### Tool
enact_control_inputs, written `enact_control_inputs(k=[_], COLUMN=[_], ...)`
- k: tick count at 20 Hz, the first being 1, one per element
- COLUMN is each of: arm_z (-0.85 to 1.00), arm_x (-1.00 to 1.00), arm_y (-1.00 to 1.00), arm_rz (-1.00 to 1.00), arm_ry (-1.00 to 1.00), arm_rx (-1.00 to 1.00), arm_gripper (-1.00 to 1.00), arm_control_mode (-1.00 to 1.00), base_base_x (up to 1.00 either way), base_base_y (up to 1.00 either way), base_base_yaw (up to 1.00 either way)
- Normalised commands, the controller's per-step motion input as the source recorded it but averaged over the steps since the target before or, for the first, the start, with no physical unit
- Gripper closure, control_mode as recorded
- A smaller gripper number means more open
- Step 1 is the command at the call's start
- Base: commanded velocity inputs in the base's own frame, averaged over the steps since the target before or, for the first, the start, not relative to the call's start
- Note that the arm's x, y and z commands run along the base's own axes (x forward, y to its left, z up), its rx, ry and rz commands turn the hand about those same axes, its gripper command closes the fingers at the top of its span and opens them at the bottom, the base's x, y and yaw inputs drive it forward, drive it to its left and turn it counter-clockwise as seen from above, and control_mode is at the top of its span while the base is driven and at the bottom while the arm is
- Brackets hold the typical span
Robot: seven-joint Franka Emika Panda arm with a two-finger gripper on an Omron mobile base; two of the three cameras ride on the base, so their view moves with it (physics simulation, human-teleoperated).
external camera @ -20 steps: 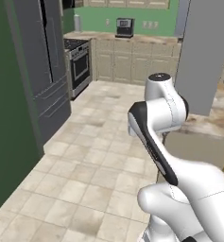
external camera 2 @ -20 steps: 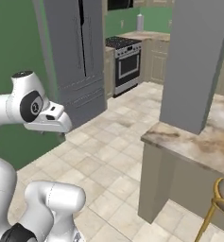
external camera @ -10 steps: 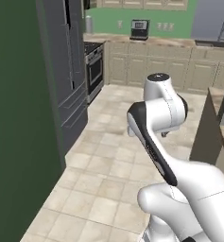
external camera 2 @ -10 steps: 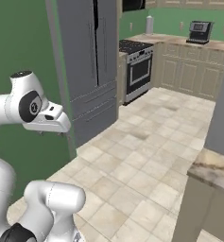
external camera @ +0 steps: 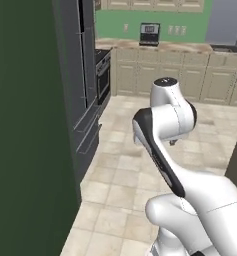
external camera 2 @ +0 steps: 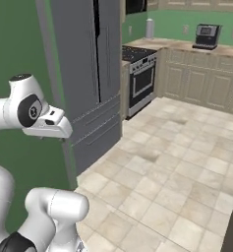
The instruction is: Move the hot dog bun to the plate on the dining table and place the condiment next to that plate. Then navigate to the fridge and take the sausage and place it on the plate as well.
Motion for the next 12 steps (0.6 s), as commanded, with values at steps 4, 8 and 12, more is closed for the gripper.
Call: enact_control_inputs(k=[4,8,12], arm_z=[0.0,0.0,0.0], arm_x=[0.0,0.0,0.0], arm_y=[0.0,0.0,0.0], arm_rz=[0.0,0.0,0.0], arm_ry=[0.0,0.0,0.0], arm_rx=[0.0,0.0,0.0], arm_gripper=[-1.0,-1.0,-1.0], arm_control_mode=[1.0,1.0,1.0], base_base_x=[1.0,1.0,1.0], base_base_y=[0.01,-0.09,-0.22], base_base_yaw=[-0.12,-0.07,0.0])
